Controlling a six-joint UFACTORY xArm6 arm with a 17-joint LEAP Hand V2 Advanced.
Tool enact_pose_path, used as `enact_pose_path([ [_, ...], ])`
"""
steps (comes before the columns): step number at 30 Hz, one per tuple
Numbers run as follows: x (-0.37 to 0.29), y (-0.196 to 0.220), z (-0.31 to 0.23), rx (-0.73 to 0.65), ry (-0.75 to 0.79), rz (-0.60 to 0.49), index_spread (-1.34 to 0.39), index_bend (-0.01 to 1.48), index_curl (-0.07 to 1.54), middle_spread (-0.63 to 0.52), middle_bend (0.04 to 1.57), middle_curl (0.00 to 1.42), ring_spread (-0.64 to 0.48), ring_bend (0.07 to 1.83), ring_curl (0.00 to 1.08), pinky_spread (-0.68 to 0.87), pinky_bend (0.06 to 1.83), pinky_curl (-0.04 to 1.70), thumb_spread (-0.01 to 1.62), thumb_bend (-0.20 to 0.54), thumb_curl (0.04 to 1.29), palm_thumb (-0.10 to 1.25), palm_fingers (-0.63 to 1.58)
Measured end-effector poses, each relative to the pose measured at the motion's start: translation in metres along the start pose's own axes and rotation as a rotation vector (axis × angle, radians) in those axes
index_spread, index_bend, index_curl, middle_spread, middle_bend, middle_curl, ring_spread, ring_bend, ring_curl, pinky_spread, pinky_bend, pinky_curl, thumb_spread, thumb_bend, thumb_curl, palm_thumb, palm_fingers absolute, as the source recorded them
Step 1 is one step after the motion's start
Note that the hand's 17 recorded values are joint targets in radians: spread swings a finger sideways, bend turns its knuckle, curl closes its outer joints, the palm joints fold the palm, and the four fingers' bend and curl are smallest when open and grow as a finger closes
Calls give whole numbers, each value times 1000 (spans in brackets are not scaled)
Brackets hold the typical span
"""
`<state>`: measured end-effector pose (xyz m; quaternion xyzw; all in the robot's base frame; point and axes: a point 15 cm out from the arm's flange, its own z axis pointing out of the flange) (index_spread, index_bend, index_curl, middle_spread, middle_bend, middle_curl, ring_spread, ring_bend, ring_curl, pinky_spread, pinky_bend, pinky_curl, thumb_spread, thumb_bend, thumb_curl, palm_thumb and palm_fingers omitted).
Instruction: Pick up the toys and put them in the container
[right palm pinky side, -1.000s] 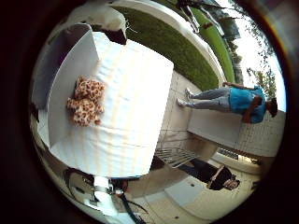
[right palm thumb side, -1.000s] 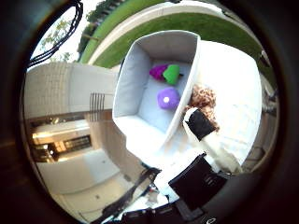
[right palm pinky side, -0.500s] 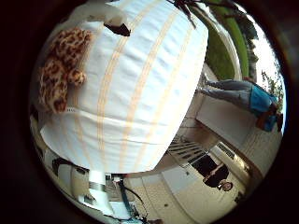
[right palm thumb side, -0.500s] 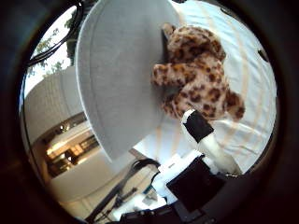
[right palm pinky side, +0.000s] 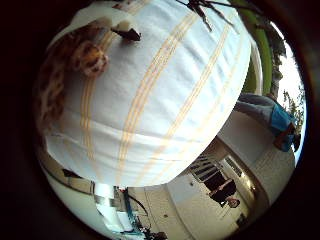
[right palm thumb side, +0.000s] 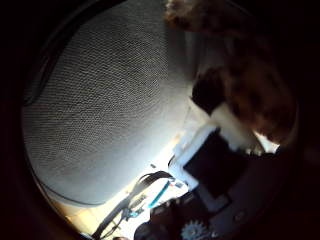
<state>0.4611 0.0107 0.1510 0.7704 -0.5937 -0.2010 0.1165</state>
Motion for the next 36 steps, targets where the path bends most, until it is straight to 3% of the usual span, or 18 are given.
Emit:
enact_pose_path([
  [4,13,5,-4,-9,60,31,-283,94,54,-75,793,603,102,1235,577,435,1001,593,1107,6,421,821,933],
  [10,18,22,-24,41,77,103,-474,255,-29,-149,1014,772,-9,1329,671,359,1233,753,1096,12,484,967,1049],
  [23,-1,94,-89,117,57,137,-839,520,-21,-215,1071,963,-68,1386,733,233,1356,903,1220,-11,573,1024,1019],
  [36,-59,152,-175,247,58,66,-1072,663,-21,-241,1073,1068,-77,1426,751,184,1383,953,1242,-13,620,1001,969],
])
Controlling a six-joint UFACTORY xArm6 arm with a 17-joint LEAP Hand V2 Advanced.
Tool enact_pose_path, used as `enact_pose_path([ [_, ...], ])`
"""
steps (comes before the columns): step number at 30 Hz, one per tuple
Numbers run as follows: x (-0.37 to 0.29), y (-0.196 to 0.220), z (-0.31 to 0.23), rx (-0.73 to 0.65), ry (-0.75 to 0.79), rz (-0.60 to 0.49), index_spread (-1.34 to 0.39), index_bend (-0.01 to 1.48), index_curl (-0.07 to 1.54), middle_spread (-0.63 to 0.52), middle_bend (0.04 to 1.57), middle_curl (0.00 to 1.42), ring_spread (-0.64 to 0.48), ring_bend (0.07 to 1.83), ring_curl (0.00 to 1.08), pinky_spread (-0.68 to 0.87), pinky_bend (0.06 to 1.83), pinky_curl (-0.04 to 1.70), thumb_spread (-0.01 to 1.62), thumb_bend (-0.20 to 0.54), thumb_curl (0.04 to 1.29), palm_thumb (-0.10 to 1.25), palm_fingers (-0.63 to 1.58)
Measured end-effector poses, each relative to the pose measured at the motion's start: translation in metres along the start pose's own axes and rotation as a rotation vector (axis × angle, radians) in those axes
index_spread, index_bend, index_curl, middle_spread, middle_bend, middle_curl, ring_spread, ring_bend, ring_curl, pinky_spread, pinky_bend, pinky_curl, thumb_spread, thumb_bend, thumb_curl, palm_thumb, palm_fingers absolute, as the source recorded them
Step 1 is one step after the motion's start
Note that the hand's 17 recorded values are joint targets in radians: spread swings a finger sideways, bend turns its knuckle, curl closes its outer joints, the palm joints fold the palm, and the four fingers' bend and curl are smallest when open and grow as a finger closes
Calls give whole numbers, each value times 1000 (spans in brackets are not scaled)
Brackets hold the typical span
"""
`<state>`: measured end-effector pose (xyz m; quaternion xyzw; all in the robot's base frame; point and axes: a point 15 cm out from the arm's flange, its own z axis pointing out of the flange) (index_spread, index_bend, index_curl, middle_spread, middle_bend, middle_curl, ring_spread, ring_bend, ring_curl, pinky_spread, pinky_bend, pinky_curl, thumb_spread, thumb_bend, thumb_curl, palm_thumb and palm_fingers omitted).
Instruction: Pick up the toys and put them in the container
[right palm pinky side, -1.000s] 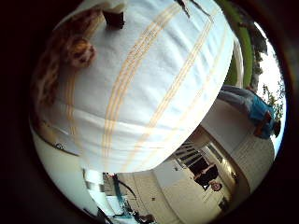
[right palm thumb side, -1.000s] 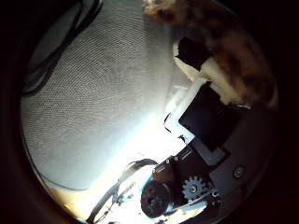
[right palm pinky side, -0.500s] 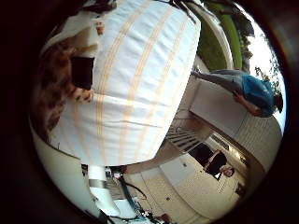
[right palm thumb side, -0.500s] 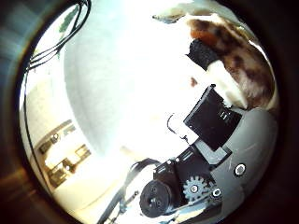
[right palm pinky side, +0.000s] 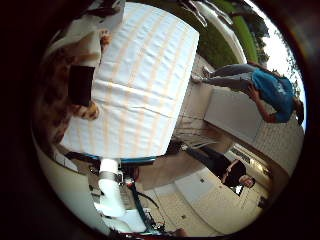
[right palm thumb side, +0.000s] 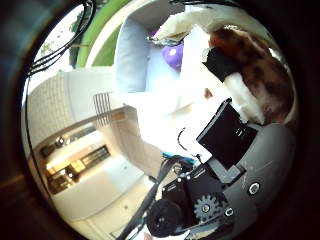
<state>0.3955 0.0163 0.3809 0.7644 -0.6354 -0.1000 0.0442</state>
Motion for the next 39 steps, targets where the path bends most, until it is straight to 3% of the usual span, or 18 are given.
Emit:
enact_pose_path([
  [6,-26,3,-39,62,-1,-52,-1138,693,-21,-248,1075,1097,-78,1439,756,174,1388,965,1245,-13,632,997,959],
  [21,-58,1,-44,72,-30,-96,-1246,730,-22,-258,1067,1140,-78,1452,759,160,1393,982,1241,-13,653,984,947],
  [28,-121,-52,-67,229,-55,-145,-1267,724,-25,-260,1069,1149,-78,1455,759,158,1394,985,1238,-16,656,977,944],
  [39,-166,-144,-16,303,-60,-168,-1251,735,-3,-247,1055,1132,-74,1437,743,151,1321,997,1236,-28,599,865,945],
])
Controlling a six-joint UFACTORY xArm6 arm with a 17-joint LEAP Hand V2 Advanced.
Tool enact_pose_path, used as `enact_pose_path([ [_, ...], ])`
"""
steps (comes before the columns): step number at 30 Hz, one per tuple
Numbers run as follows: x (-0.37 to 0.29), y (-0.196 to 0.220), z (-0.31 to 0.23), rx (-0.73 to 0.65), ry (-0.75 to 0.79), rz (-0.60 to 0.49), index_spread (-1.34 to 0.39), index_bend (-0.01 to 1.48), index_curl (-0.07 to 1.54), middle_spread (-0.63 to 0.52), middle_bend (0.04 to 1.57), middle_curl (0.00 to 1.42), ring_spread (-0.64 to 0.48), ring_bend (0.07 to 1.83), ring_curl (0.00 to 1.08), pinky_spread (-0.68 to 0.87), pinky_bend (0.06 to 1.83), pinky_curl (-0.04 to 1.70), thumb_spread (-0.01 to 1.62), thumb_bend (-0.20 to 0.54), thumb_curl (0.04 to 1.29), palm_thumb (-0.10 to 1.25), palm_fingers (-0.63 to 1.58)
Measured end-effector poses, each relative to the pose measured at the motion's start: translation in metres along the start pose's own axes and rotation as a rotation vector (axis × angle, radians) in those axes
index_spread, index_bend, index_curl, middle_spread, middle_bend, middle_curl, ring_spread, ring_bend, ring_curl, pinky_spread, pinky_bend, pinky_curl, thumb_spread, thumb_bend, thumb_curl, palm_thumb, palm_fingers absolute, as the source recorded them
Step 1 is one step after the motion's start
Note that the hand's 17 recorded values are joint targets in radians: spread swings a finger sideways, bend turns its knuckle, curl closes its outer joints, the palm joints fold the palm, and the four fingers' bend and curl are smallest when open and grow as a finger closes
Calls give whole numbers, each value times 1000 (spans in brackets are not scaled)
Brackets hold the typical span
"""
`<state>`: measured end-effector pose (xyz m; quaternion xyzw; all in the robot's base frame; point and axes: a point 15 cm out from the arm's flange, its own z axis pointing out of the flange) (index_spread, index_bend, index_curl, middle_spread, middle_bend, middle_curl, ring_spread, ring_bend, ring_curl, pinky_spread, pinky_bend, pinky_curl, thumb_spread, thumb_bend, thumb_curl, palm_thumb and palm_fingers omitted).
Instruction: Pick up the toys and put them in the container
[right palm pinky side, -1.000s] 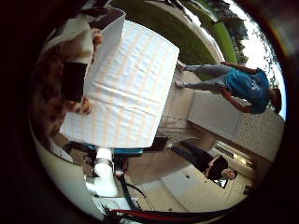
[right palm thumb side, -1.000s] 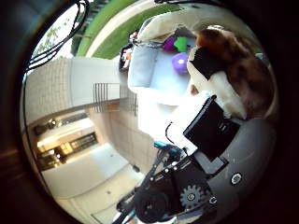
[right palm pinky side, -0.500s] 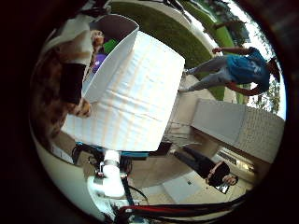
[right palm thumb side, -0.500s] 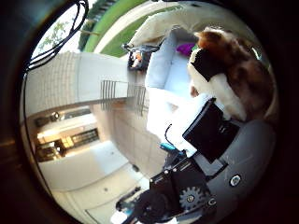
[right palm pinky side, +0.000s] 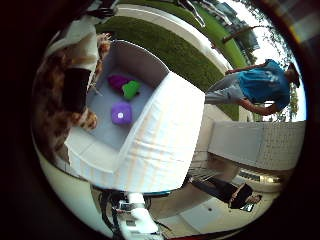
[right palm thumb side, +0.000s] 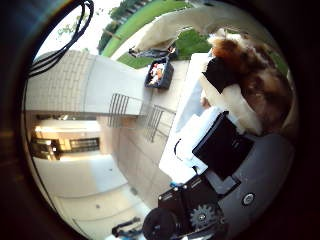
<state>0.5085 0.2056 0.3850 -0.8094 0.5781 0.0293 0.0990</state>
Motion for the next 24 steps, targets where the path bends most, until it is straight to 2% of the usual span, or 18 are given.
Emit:
enact_pose_path([
  [2,3,-6,17,-13,0,5,-1151,756,5,-220,994,1082,-48,1353,711,171,1271,977,1237,-30,580,842,922],
  [3,4,-6,24,-26,0,6,-1058,773,15,-201,916,1041,-29,1285,685,195,1269,955,1234,-35,570,823,911],
  [4,6,-6,31,-41,0,9,-914,756,12,-186,745,989,-2,1230,667,216,1277,944,1231,-35,560,810,708],
  [5,7,-5,38,-56,0,10,-853,739,15,-176,667,967,14,1212,671,226,1285,953,1229,-34,555,804,573],
  [7,9,-3,47,-80,-1,-1,-631,718,57,-117,398,843,110,1069,640,282,1214,942,1219,-37,535,771,94],
  [9,13,2,52,-110,-4,-20,-538,682,79,-58,292,729,186,845,517,340,1079,849,1211,-34,518,750,-116],
  [10,14,4,52,-117,-6,-36,-512,638,80,-33,242,680,212,769,459,363,1037,805,1205,-30,512,750,-136],
  [14,24,21,44,-166,-15,-68,-469,500,95,32,150,563,278,631,363,432,917,700,1198,-23,493,751,-121],
  [24,48,72,-30,-186,-17,-17,-441,326,167,77,150,398,318,520,312,503,743,555,1187,-23,465,763,-36],
])
